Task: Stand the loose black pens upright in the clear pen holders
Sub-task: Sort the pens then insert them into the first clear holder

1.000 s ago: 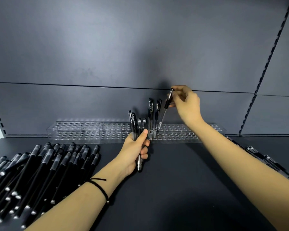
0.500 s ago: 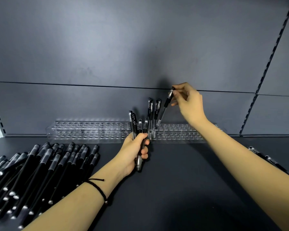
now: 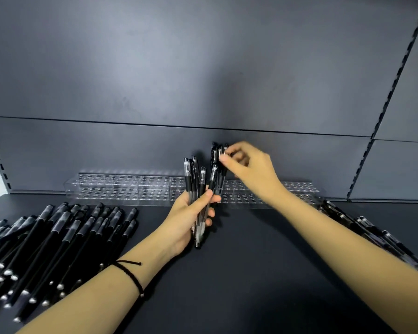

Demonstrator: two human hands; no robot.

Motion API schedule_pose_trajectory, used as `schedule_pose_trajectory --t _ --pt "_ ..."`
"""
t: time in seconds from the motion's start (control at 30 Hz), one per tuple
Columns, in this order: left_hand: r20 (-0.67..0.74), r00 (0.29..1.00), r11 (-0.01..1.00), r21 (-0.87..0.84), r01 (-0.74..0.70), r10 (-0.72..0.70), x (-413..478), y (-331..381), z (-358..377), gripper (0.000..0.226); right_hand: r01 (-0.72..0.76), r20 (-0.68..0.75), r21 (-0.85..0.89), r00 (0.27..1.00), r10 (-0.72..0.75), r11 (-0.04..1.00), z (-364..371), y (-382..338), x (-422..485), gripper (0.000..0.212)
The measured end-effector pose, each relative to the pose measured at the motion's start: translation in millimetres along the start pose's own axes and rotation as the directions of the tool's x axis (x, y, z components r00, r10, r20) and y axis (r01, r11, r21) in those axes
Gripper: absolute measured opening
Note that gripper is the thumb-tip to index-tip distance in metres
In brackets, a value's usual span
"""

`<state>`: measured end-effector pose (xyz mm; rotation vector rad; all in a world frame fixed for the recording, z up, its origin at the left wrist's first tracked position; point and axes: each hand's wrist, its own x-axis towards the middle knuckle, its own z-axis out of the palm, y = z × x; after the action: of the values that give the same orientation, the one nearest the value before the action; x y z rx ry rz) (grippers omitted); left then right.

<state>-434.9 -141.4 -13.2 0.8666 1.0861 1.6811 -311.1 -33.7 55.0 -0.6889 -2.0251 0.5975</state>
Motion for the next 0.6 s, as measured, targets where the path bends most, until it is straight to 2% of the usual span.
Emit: schedule_pose_trajectory --t 0.1,0.2,0.3,0.4,0.6 --pt "-0.028 0.999 0.999 -0.001 -0.041 0.041 0.2 1.7 16.1 0.032 -0.155 0.194 0.142 0.973 0.126 0.978 -2.5 -4.0 -2.7 0.013" --pt "-0.055 0.995 0.994 0.071 -0.078 0.082 2.7 4.2 30.2 0.031 -0.253 0.242 0.306 0.953 0.182 0.918 -13.1 -5.3 1.0 0.008" --pt "-0.072 0.993 0.994 0.060 -0.088 0.092 6.6 6.5 42.7 0.031 -0.320 0.307 0.395 0.930 0.204 0.861 -24.8 -0.8 4.9 0.023" --pt "-0.075 0.994 0.996 0.035 -0.081 0.083 7.4 2.6 53.4 0.028 -0.335 0.326 0.435 0.924 0.201 0.836 -33.9 5.7 8.1 0.031" --pt "-0.126 0.987 0.994 -0.013 -0.105 0.102 10.9 -13.3 53.0 0.025 -0.275 0.304 0.463 0.942 0.141 0.842 -30.7 12.3 7.0 0.019"
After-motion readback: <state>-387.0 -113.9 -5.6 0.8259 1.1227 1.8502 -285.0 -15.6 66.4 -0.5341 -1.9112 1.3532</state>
